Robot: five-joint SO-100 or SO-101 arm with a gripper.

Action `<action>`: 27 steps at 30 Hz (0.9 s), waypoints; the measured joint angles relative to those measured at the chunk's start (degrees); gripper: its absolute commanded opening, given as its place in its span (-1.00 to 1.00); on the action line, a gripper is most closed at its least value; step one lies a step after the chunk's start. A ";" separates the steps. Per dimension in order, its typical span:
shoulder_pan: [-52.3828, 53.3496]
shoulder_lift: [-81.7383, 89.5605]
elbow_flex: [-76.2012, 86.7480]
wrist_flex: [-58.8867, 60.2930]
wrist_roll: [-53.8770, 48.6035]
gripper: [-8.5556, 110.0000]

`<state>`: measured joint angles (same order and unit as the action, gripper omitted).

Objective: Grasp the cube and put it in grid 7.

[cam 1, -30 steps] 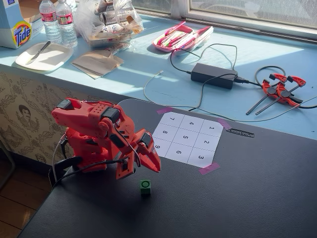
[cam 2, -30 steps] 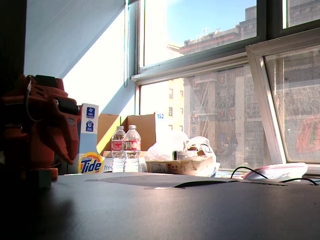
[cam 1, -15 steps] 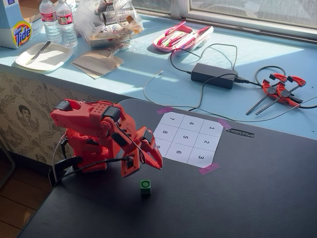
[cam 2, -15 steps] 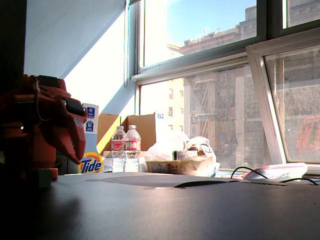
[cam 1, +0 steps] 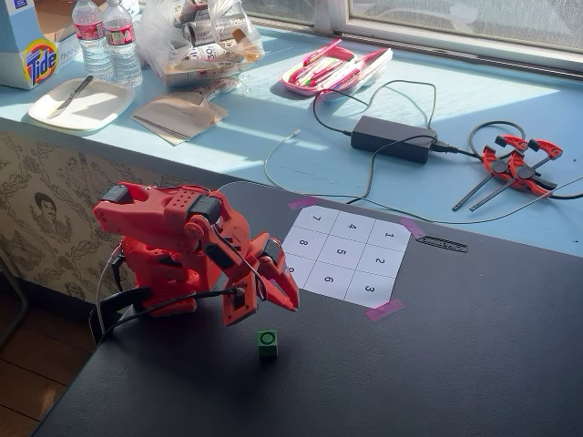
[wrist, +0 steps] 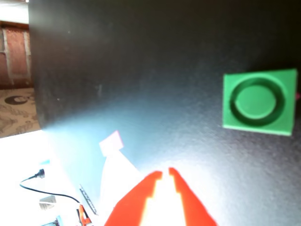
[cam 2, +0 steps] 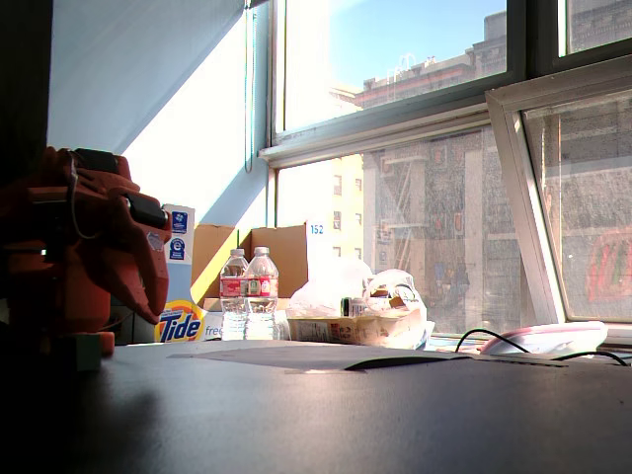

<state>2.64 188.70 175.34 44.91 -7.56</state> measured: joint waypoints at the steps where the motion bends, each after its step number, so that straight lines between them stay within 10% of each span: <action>1: 0.00 0.00 0.00 0.00 0.00 -0.85; 27: -0.70 0.00 0.00 0.00 -0.62 -0.85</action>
<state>1.93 188.70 175.34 44.91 -8.17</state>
